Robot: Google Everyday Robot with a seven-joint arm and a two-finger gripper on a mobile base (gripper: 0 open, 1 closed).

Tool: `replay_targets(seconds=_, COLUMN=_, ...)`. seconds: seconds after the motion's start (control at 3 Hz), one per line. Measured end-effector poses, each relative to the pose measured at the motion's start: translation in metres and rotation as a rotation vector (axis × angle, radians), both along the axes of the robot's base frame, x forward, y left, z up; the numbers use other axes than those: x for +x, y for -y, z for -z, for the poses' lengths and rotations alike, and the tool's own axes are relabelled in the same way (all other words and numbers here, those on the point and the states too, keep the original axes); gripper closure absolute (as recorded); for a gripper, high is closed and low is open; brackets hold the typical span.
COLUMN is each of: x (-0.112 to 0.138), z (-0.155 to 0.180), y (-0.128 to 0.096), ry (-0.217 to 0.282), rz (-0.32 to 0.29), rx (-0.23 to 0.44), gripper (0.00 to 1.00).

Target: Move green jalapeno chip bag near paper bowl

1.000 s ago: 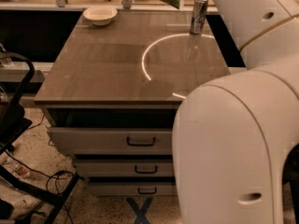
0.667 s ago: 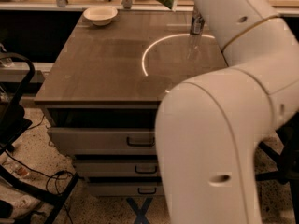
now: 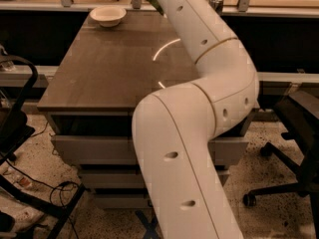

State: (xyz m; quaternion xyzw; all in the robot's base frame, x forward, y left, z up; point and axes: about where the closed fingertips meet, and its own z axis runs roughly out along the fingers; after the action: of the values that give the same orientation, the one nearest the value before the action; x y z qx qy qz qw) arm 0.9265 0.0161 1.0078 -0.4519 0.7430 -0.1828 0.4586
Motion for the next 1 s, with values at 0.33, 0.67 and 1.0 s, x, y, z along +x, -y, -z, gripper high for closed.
replay_targets(seconds=0.33, x=0.026, z=0.019, y=-0.010, ry=0.040, rz=0.022, rx=0.018, gripper=1.00)
replay_targets(seconds=0.67, x=0.046, z=0.044, y=-0.016, ry=0.060, rz=0.051, rx=0.020, gripper=1.00)
replay_targets(seconds=1.0, x=0.058, z=0.064, y=-0.023, ry=0.070, rz=0.082, rx=0.013, gripper=1.00)
